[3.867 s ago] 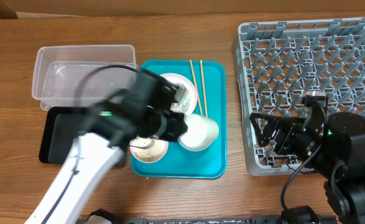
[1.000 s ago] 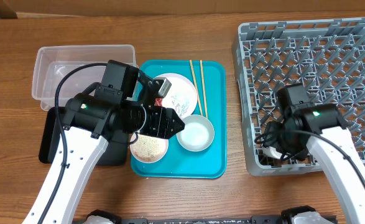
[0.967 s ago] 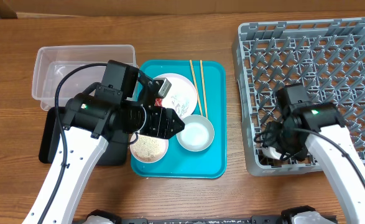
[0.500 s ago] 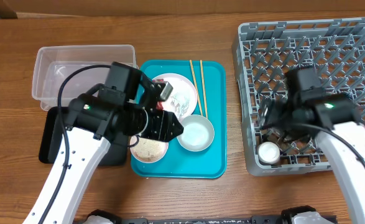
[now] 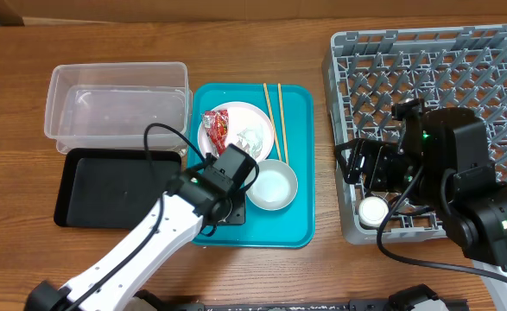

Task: Sort waste into correct bins and load items into the dishwasher
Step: 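Grasp the pink bowl of rice with the left gripper, then tip the pink bowl over the black tray to dump the rice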

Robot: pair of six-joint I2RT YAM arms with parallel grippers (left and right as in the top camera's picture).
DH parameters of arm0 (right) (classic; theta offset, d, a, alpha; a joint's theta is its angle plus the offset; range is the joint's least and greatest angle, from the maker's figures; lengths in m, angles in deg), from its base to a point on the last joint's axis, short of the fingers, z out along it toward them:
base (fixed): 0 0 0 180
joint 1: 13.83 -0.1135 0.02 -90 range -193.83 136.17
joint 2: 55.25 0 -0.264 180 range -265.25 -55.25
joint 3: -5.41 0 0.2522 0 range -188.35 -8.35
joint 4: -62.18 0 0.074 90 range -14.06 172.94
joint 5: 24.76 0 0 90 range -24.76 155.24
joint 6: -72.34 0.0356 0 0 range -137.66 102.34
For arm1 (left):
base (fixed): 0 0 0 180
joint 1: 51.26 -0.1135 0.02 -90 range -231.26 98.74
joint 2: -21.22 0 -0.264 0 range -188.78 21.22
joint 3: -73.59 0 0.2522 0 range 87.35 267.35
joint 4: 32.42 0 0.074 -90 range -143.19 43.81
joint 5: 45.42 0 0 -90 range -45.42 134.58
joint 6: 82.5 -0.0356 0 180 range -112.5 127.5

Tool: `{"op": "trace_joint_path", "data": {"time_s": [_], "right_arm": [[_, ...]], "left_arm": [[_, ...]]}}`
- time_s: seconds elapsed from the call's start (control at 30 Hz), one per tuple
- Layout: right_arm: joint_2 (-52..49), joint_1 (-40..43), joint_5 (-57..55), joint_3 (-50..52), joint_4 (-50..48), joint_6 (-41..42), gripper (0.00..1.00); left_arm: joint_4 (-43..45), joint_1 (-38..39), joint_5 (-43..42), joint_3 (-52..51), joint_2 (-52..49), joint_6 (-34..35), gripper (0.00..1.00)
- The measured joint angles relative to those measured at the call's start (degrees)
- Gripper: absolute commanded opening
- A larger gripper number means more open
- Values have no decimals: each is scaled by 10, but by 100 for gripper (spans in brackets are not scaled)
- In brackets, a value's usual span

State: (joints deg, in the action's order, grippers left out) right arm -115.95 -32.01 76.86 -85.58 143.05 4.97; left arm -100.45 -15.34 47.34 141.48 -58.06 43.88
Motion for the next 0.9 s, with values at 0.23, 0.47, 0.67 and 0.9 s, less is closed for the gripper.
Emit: {"op": "trace_joint_path", "data": {"time_s": [0.23,0.47,0.67,0.9], "right_arm": [[0,-3,2,0,0,-2,91],[0,-3,2,0,0,-2,91],[0,-3,2,0,0,-2,91],[0,-3,2,0,1,-2,91]], "left_arm": [[129,0,19,-42,-71,-32,23],[146,1,33,-37,-122,-60,4],[94,1,25,-23,-115,-59,4],[37,-31,-44,3,1,-55,4]]}}
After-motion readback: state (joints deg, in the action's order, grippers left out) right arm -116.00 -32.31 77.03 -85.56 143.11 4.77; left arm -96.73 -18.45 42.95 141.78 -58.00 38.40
